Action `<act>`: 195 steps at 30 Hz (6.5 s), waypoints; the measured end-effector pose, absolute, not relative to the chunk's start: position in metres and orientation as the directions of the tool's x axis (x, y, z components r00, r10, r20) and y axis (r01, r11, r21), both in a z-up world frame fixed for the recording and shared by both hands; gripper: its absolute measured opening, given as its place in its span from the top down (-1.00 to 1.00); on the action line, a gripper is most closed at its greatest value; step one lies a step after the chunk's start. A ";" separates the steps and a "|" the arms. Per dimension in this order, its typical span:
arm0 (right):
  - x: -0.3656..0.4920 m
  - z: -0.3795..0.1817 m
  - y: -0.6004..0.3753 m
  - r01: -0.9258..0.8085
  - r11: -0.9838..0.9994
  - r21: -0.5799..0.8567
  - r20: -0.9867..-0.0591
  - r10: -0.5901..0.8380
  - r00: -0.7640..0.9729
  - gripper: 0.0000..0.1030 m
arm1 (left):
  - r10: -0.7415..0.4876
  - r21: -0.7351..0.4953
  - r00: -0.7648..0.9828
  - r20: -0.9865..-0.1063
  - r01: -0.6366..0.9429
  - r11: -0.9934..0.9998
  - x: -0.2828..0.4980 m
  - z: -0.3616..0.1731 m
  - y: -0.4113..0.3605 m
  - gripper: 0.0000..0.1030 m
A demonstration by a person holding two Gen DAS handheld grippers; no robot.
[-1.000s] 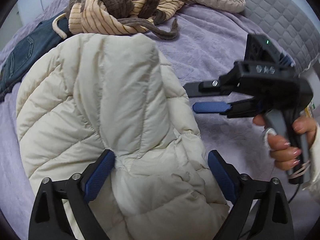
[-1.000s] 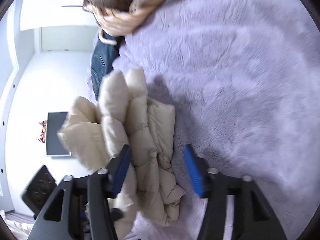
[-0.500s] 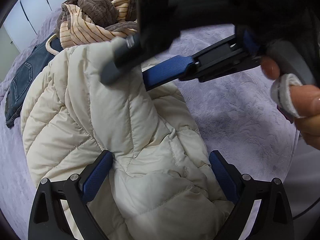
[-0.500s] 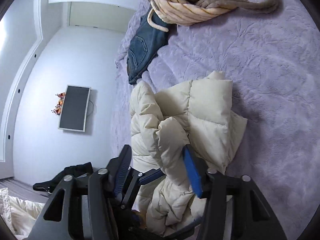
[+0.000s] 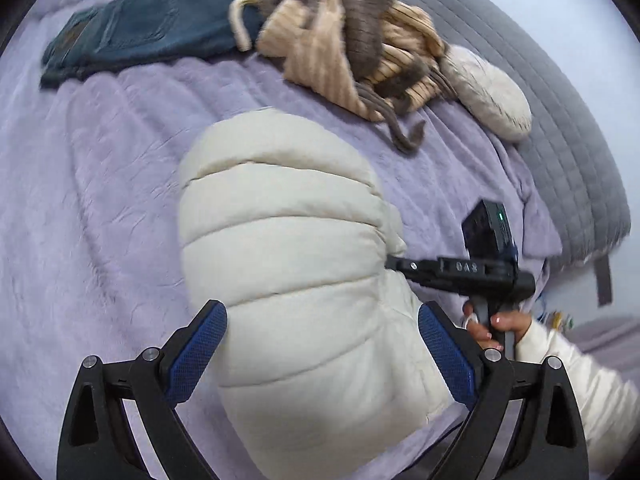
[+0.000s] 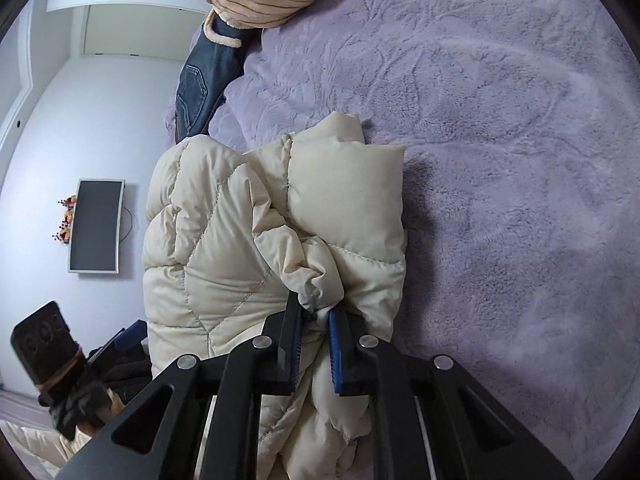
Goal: Fold large clothes
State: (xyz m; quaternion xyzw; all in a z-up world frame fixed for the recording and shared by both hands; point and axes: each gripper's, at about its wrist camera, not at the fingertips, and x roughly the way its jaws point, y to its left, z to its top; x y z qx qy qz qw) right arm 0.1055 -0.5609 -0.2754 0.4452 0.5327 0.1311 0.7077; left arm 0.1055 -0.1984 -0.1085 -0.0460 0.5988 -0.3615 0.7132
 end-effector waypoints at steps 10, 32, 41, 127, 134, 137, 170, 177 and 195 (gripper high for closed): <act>0.102 -0.278 -0.562 0.300 0.561 0.771 -0.636 0.661 0.398 0.76 | -0.667 -0.698 -0.206 -0.716 0.241 0.675 0.144 -0.200 -0.189 -0.87; 0.083 -0.283 -0.557 0.276 0.511 0.814 -0.580 0.744 0.332 -0.99 | -0.574 -0.587 -0.143 -0.806 0.318 0.745 0.134 -0.212 -0.218 -0.97; 0.104 -0.303 -0.545 0.293 0.448 0.845 -0.529 0.781 0.331 -1.00 | -0.578 -0.593 -0.144 -0.803 0.281 0.754 0.135 -0.222 -0.223 -0.99; 0.120 -0.184 -0.313 0.166 0.878 0.448 -0.873 0.391 0.292 0.47 | -0.288 -0.126 0.319 -0.903 0.443 0.887 0.164 -0.172 0.027 -0.84; 0.110 -0.202 -0.328 0.221 0.845 0.486 -0.858 0.414 0.303 0.46 | -0.259 -0.094 0.320 -0.911 0.449 0.888 0.162 -0.176 0.017 -0.88; 0.109 -0.201 -0.327 0.227 0.850 0.476 -0.865 0.406 0.296 0.45 | -0.250 -0.088 0.317 -0.915 0.449 0.889 0.163 -0.176 0.015 -0.87; 0.049 -0.127 -0.305 0.270 0.823 0.500 -0.855 0.420 0.303 0.38 | -0.241 -0.130 0.288 -0.927 0.355 0.926 0.164 -0.154 0.038 -0.88; 0.037 -0.116 -0.290 0.231 0.833 0.503 -0.849 0.428 0.309 0.38 | -0.237 -0.129 0.298 -0.925 0.341 0.931 0.160 -0.141 0.048 -0.88; 0.030 -0.115 -0.267 0.197 0.877 0.437 -0.886 0.383 0.260 0.38 | -0.236 -0.133 0.302 -0.924 0.323 0.937 0.156 -0.123 0.060 -0.88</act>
